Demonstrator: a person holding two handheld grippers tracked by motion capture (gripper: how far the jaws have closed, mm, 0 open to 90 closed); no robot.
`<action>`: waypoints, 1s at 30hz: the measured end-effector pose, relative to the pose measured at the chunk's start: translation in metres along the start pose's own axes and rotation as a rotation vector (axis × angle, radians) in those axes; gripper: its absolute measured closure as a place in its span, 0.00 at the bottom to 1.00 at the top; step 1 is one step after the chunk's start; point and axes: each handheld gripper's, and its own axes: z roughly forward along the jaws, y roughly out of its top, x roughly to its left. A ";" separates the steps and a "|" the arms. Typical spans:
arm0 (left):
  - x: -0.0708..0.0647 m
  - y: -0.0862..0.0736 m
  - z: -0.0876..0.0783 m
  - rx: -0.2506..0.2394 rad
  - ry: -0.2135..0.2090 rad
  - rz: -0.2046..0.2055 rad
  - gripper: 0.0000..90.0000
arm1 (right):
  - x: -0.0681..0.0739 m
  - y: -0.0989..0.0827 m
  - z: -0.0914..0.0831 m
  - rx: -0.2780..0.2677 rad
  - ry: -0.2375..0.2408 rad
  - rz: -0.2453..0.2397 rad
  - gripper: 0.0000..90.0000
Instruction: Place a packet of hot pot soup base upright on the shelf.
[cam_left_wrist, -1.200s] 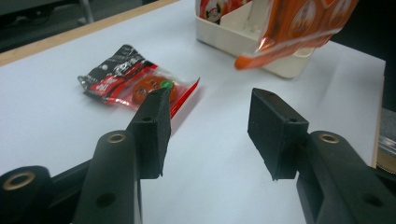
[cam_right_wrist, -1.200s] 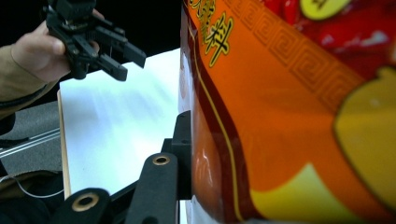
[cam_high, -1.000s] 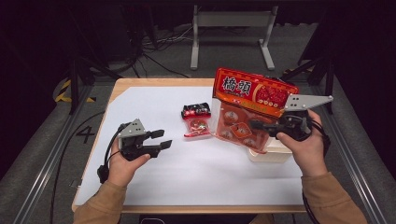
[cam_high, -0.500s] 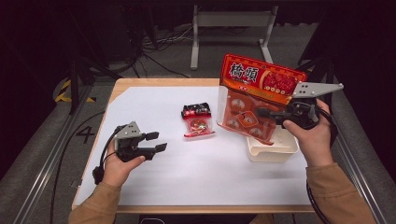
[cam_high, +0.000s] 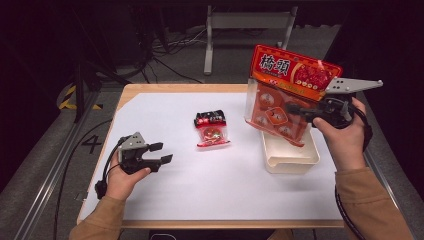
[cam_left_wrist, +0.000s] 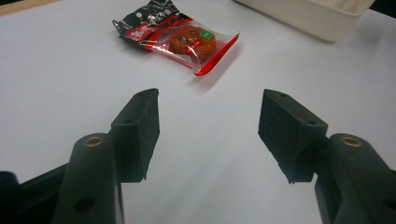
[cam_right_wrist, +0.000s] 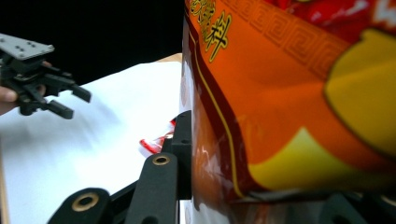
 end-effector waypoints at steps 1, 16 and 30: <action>0.001 -0.001 0.000 0.006 0.003 -0.002 0.44 | -0.002 0.000 -0.001 0.001 -0.007 0.001 0.78; 0.006 -0.005 0.000 0.003 0.004 -0.024 0.44 | -0.020 -0.004 -0.008 0.001 -0.096 0.003 0.78; 0.006 -0.005 0.000 0.000 -0.007 -0.027 0.44 | -0.033 -0.019 -0.012 -0.064 -0.051 -0.054 0.78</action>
